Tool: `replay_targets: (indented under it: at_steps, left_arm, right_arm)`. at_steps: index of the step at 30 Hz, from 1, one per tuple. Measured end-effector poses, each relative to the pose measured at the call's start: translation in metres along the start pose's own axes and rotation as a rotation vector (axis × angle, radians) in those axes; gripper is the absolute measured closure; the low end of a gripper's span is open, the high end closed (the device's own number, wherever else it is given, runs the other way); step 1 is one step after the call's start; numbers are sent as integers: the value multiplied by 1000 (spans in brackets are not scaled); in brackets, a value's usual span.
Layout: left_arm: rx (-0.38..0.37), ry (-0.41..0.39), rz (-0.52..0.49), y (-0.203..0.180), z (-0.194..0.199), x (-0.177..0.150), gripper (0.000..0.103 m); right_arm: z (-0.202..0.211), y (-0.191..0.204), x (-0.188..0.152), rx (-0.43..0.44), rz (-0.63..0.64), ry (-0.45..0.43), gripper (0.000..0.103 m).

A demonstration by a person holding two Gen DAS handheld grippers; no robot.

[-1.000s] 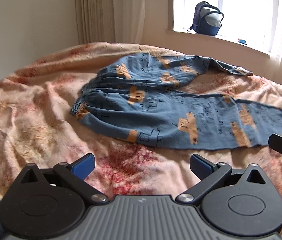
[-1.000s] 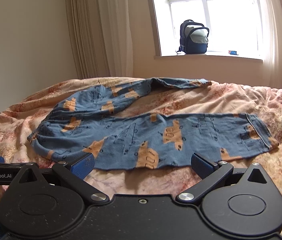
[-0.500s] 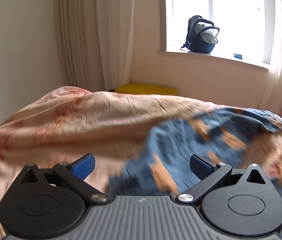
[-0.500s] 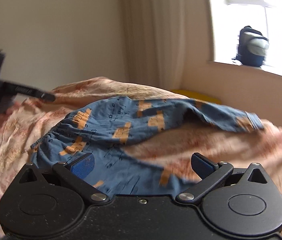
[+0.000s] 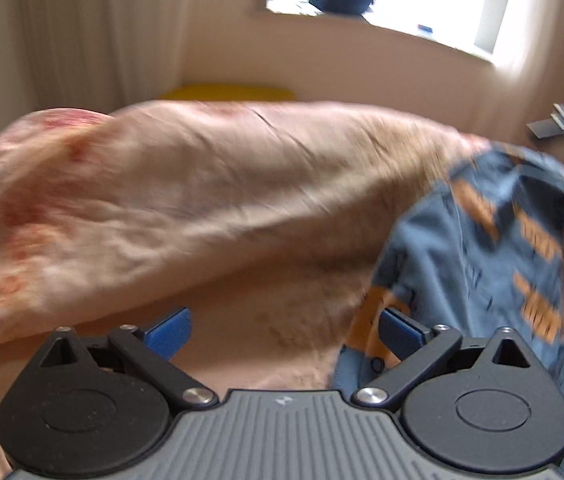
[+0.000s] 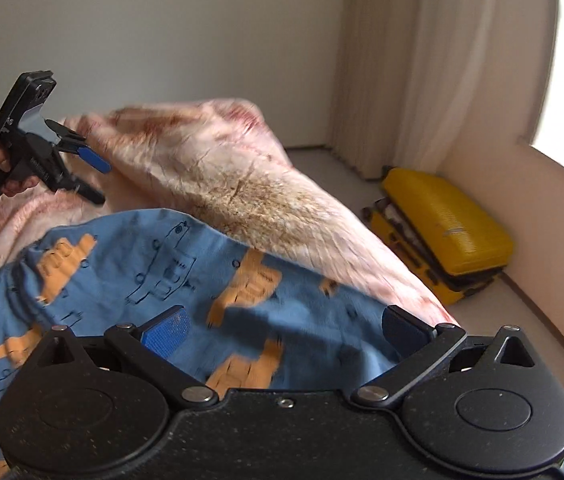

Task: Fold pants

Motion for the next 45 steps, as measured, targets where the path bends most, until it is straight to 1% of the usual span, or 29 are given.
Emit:
replay_targets:
  at_steps: [2, 5, 7, 10, 12, 13, 14, 15, 16, 17, 19, 20, 22, 23, 26, 28, 29, 30, 31, 32, 33, 35, 37, 39, 40, 41, 43, 44, 45]
  left_arm:
    - [-24, 48, -31, -2, -16, 3, 22]
    - [-53, 113, -39, -2, -30, 6, 26]
    - [-74, 148, -85, -7, -33, 3, 28]
    - [-95, 219, -107, -11, -40, -2, 28]
    - [-67, 238, -92, -14, -44, -4, 29]
    - [-51, 243, -106, -17, -46, -4, 40]
    - [-46, 253, -116, -21, -46, -6, 67]
    - [-63, 270, -115, -26, -45, -7, 99]
    - [-82, 286, -106, -31, -44, -8, 103]
    - [-78, 284, -106, -36, -41, -10, 103]
    - [-51, 277, -105, -43, -37, -13, 103]
    - [-43, 265, -80, -43, -33, -13, 103]
    - [-40, 232, -47, -42, -25, -11, 103]
    - [-32, 205, -42, -41, -19, -11, 103]
    - [23, 144, -41, -35, 0, -11, 103]
    - [29, 114, -31, -30, 9, -11, 103]
    - [-8, 94, -27, -27, 13, -12, 103]
    - [-76, 71, -28, -25, 17, -14, 102]
    - [-123, 58, -33, -23, 16, -16, 98]
    - [-130, 56, -33, -21, 15, -16, 87]
    - [-128, 70, -30, -18, 12, -15, 67]
    - [-129, 94, -39, -13, 2, -13, 44]
    - [-123, 122, -38, -6, -5, -14, 43]
    - [-143, 204, -1, -4, -20, -18, 43]
    - [-154, 243, 8, -5, -26, -23, 43]
    - [-158, 247, -10, -6, -26, -26, 43]
    - [-156, 270, -40, -8, -24, -28, 45]
    - [-151, 304, -36, -8, -27, -28, 52]
    - [-157, 340, -31, -9, -30, -28, 70]
  right_arm:
    - [-30, -6, 12, 22, 36, 43, 3]
    - [-63, -8, 24, 17, 101, 82, 18]
    - [-76, -8, 29, 35, 131, 89, 35]
    - [-91, -5, 30, 88, 192, 124, 38]
    - [-98, -2, 29, 95, 226, 144, 38]
    - [-100, -2, 29, 88, 233, 143, 39]
    - [-100, -2, 29, 85, 227, 141, 42]
    - [-100, -2, 30, 88, 214, 139, 47]
    - [-99, -2, 29, 97, 210, 138, 54]
    - [-97, 0, 28, 105, 220, 139, 59]
    - [-94, 5, 25, 116, 246, 150, 78]
    - [-93, 7, 24, 114, 256, 153, 83]
    - [-87, 9, 20, 102, 268, 144, 101]
    - [-83, 9, 18, 98, 268, 136, 103]
    - [-64, 7, 13, 75, 267, 103, 103]
    - [-49, 7, 9, 60, 271, 85, 103]
    - [-41, 6, 6, 47, 270, 82, 103]
    - [-34, 6, 2, 39, 269, 82, 103]
    - [-28, 6, -1, 30, 271, 87, 103]
    - [-23, 5, -6, 27, 273, 95, 103]
    - [-18, 6, -12, 23, 276, 104, 103]
    - [-13, 7, -23, 13, 275, 127, 103]
    - [-10, 7, -32, 11, 255, 144, 103]
    - [-8, 7, -34, -16, 253, 126, 103]
    - [-8, 5, -31, -22, 245, 110, 96]
    - [-11, 4, -26, -6, 232, 97, 89]
    - [-20, 3, -13, 29, 244, 84, 63]
    - [-28, 4, -6, 53, 268, 91, 57]
    - [-37, 6, 3, 71, 295, 101, 47]
Point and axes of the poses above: each gripper's, at about its wrist camera, not at the fingertips, and z roughly against the way its jaws point, y to its left, x to its top, the point moved 3 cm from there along -z, roughly the way its jaws point, and after that the axes turned 9 degrees about z, right-handed, at the moved point
